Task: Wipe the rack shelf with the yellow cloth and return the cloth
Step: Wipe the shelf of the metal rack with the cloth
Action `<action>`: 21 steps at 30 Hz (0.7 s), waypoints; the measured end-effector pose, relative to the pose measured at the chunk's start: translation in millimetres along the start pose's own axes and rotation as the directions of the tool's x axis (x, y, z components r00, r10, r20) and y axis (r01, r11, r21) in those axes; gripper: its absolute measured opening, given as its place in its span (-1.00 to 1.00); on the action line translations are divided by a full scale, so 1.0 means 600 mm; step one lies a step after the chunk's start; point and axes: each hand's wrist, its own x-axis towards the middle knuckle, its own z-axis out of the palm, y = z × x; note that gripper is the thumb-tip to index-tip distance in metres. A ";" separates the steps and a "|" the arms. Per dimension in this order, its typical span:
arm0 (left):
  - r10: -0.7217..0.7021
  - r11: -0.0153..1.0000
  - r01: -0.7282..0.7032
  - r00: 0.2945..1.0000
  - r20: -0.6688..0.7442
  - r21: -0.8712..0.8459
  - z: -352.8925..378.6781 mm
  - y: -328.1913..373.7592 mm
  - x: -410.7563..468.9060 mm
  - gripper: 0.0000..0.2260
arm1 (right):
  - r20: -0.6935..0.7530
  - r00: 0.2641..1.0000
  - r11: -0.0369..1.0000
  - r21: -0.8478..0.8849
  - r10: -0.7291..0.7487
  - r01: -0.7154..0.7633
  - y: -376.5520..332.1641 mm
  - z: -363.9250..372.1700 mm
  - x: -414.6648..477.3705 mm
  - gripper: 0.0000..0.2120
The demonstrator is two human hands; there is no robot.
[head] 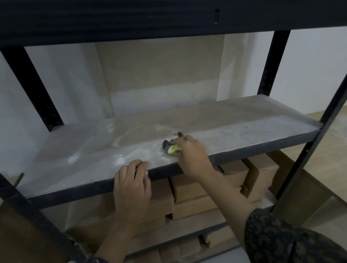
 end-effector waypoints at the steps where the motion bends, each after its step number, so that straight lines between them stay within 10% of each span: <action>1: -0.002 1.000 0.002 1.000 0.001 0.000 -0.001 0.001 0.000 -0.76 | 0.002 0.999 0.996 0.078 -0.040 0.040 -0.007 -0.009 -0.001 -0.59; 9: -0.012 1.000 0.012 1.000 0.003 -0.025 -0.003 0.004 0.000 -0.74 | -0.198 0.904 0.925 0.058 0.379 -0.375 0.134 -0.062 0.053 -0.73; 17: -0.022 1.000 0.022 1.000 0.008 -0.001 -0.001 0.004 0.000 -0.77 | -0.040 0.999 1.000 0.015 0.012 -0.011 -0.017 0.024 0.023 -0.57; 21: -0.034 0.999 0.034 0.999 -0.014 -0.005 0.003 0.006 0.001 -0.77 | -0.058 0.994 0.988 0.135 0.089 -0.080 0.029 -0.030 0.060 -0.71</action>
